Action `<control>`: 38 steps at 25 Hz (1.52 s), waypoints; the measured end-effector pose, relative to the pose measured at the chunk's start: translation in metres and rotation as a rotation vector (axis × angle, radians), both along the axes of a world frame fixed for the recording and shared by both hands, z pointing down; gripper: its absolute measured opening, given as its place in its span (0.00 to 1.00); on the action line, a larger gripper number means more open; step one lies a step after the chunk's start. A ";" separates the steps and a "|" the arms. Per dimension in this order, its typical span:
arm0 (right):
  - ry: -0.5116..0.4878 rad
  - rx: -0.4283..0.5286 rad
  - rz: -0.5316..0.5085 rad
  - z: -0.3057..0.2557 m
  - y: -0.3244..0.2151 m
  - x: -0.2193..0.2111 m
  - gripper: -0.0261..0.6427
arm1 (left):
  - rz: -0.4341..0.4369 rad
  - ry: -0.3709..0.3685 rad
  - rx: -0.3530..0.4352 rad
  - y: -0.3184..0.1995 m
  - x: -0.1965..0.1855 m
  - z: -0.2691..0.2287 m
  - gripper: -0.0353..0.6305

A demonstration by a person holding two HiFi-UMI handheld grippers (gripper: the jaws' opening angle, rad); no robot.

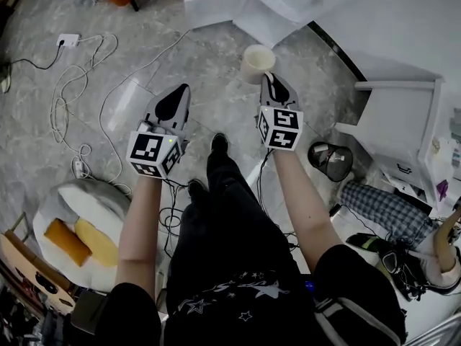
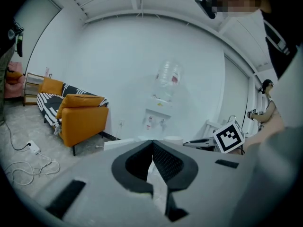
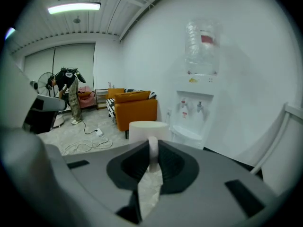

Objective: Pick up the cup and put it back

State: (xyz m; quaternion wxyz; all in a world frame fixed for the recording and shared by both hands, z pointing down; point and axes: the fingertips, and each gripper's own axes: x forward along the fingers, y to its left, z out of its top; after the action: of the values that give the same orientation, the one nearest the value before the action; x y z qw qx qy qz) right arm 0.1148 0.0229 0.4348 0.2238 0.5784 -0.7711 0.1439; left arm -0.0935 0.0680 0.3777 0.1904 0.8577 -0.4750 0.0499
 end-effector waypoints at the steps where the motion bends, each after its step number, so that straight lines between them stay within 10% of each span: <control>1: -0.007 0.000 0.002 -0.006 0.011 -0.003 0.11 | -0.002 -0.002 -0.002 0.013 -0.003 -0.004 0.07; 20: -0.060 0.148 -0.015 -0.175 0.173 -0.030 0.11 | -0.024 0.057 0.090 0.172 -0.037 -0.150 0.07; 38: -0.048 0.155 0.001 -0.190 0.241 -0.015 0.11 | -0.029 -0.002 0.113 0.230 -0.057 -0.168 0.07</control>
State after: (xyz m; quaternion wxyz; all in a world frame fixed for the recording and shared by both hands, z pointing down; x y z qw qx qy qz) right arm 0.1002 0.2640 0.2450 0.1596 0.5910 -0.7847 0.0976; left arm -0.1508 0.2983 0.2099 0.1417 0.8601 -0.4895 0.0212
